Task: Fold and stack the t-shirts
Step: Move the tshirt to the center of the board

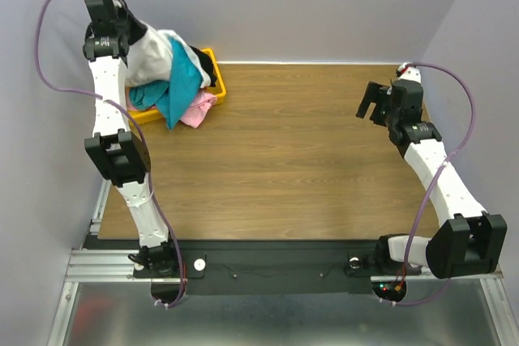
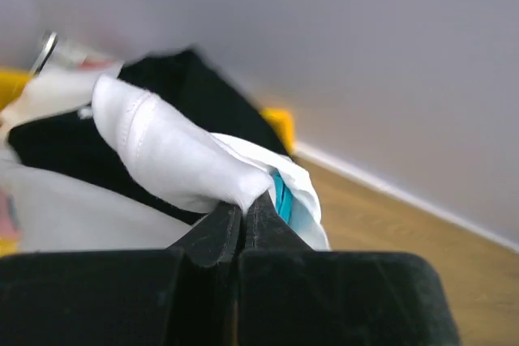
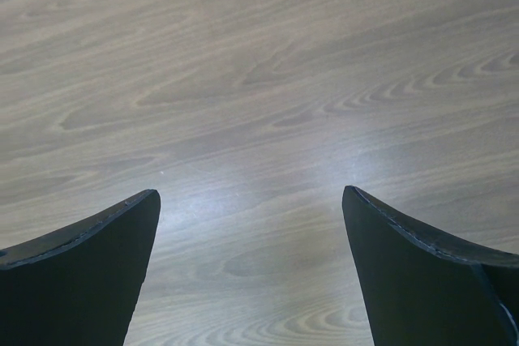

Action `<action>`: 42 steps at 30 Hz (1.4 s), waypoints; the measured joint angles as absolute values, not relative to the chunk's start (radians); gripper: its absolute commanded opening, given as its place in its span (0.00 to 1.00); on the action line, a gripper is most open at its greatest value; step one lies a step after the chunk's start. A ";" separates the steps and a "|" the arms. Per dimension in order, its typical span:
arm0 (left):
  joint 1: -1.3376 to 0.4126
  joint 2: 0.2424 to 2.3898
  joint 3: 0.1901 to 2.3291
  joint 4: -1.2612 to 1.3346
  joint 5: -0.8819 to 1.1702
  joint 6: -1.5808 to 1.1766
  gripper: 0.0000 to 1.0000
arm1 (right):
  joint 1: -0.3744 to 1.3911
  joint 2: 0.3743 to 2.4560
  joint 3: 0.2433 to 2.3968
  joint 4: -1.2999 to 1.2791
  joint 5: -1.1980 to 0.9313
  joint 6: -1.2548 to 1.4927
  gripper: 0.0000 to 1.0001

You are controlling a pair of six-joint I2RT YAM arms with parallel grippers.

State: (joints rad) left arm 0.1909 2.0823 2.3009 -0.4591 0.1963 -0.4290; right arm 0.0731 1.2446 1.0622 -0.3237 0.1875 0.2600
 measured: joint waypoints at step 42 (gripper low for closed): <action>0.204 1.832 2.265 0.305 0.033 -0.576 0.00 | 0.073 1.301 1.132 -0.321 0.112 0.266 1.00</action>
